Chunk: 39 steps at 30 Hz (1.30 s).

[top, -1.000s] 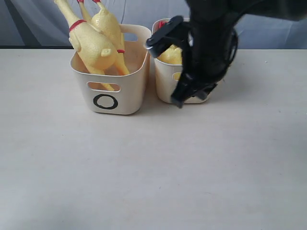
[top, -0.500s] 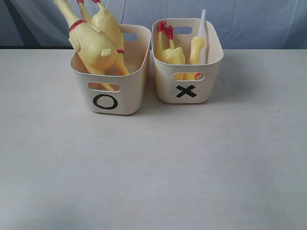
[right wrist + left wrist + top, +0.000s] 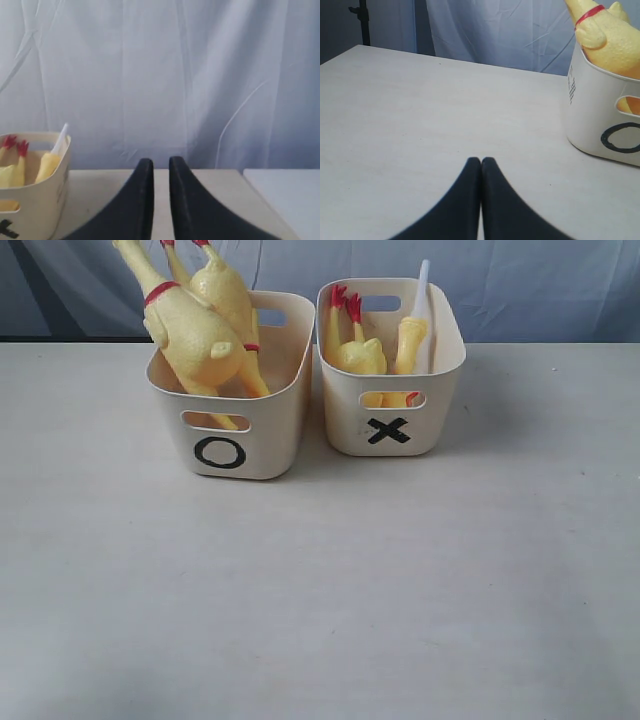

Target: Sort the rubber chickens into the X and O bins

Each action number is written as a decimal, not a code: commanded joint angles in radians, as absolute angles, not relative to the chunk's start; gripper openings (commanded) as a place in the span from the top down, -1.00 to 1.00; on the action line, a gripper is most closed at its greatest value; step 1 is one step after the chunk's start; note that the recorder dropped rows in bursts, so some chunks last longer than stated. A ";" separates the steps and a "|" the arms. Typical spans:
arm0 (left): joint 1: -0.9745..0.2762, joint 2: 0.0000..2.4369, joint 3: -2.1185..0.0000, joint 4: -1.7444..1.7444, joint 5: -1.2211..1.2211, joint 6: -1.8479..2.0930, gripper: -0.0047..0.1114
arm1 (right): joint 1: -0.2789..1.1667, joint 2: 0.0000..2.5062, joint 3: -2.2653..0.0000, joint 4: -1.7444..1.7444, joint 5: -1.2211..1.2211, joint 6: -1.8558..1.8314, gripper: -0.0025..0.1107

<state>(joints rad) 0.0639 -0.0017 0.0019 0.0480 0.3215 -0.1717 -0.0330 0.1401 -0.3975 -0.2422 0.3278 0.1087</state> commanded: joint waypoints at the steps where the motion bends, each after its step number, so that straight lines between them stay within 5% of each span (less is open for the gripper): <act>1: 0.060 0.000 0.000 0.043 0.315 -0.173 0.92 | -0.039 0.068 -0.117 -0.084 0.058 0.117 0.73; 4: 0.060 0.000 0.000 0.043 0.315 -0.173 0.92 | -0.039 0.010 0.000 -0.021 0.011 0.117 0.73; 7: 0.060 0.000 0.000 0.043 0.312 -0.173 0.92 | -0.039 0.000 0.000 -0.021 0.376 0.117 0.73; 39: 0.045 0.000 0.000 0.038 0.314 -0.173 0.92 | -0.039 0.000 0.000 -0.023 0.364 0.106 0.73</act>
